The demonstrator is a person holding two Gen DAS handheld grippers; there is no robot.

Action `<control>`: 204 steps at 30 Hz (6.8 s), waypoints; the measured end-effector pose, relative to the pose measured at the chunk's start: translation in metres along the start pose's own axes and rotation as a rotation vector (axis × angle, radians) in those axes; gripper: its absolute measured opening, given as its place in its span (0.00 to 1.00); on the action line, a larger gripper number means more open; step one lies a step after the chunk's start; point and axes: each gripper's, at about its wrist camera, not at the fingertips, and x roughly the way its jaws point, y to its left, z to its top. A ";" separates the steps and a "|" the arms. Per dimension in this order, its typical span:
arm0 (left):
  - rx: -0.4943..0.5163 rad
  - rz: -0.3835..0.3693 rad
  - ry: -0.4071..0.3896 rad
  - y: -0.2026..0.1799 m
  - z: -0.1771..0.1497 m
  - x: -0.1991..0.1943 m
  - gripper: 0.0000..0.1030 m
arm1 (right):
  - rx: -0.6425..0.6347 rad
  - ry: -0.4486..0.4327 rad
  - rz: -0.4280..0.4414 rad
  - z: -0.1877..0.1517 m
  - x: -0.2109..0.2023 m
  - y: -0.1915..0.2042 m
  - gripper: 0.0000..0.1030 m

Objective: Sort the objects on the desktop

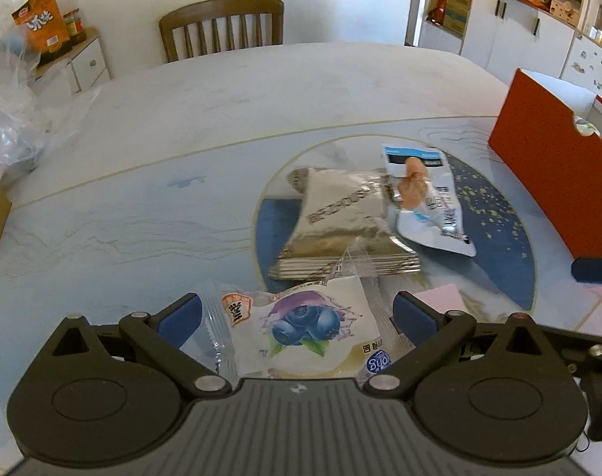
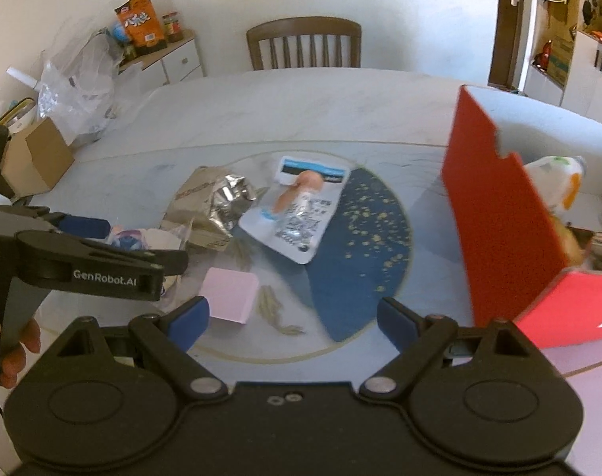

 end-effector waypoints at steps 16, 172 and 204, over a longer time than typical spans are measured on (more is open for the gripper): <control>-0.074 -0.025 0.024 0.017 0.000 0.001 1.00 | -0.073 0.023 -0.005 0.000 0.045 0.040 0.84; 0.525 -0.318 -0.054 -0.315 0.110 -0.023 0.52 | 0.137 -0.104 -0.163 0.022 -0.101 -0.270 0.39; 0.567 -0.314 0.094 -0.345 0.128 0.041 0.60 | 0.114 0.069 -0.167 0.025 -0.037 -0.306 0.45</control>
